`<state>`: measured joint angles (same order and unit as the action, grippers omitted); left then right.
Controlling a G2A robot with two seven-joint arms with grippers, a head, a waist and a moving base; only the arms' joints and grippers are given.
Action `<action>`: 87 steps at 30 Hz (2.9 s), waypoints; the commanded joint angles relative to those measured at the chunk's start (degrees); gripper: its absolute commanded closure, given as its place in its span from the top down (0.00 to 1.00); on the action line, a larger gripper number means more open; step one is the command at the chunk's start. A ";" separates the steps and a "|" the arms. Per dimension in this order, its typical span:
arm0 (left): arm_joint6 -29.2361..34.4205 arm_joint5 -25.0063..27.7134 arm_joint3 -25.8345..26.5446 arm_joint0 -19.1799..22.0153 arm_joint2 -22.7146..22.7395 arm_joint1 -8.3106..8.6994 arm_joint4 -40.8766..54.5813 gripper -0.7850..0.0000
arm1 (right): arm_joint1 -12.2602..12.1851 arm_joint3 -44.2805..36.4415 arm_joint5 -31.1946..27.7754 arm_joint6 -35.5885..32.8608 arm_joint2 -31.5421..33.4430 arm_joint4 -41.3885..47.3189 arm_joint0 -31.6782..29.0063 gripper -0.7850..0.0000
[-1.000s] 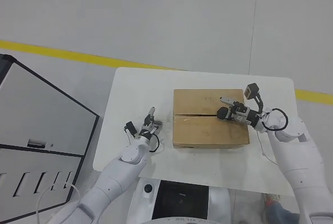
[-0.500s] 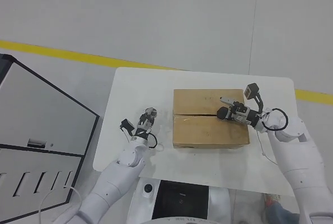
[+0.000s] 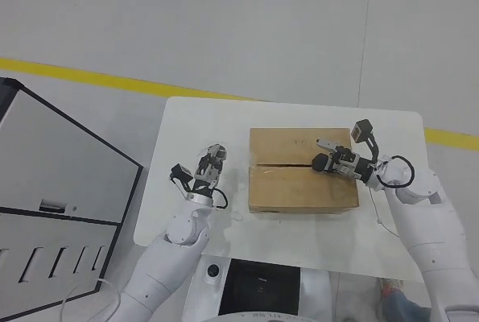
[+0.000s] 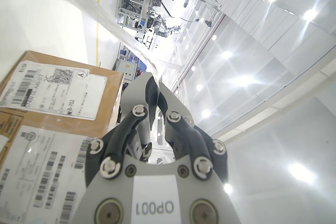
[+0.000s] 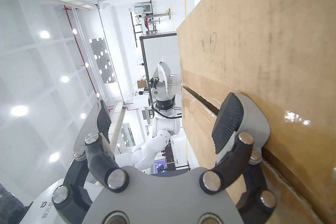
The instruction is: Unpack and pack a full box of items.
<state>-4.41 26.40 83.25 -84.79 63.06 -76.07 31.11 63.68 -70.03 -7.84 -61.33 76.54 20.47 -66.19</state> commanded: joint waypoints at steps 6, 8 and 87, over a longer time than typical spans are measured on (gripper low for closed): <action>-0.31 -1.29 3.89 -1.16 -0.18 -0.41 -0.68 0.87 | 0.00 0.00 0.00 0.00 0.00 0.00 0.00 1.00; -0.41 -1.52 4.37 -0.99 -0.74 -0.67 -0.41 0.94 | 0.00 0.00 0.00 0.00 0.00 0.00 0.00 1.00; -2.55 -3.48 8.12 0.23 -6.33 -5.56 -4.47 1.00 | -0.32 -2.55 0.27 1.90 -0.90 -0.41 -1.08 1.00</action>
<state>-6.55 22.60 91.89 -85.01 57.41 -81.39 26.60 63.40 -72.60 -7.43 -59.36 75.54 19.96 -67.23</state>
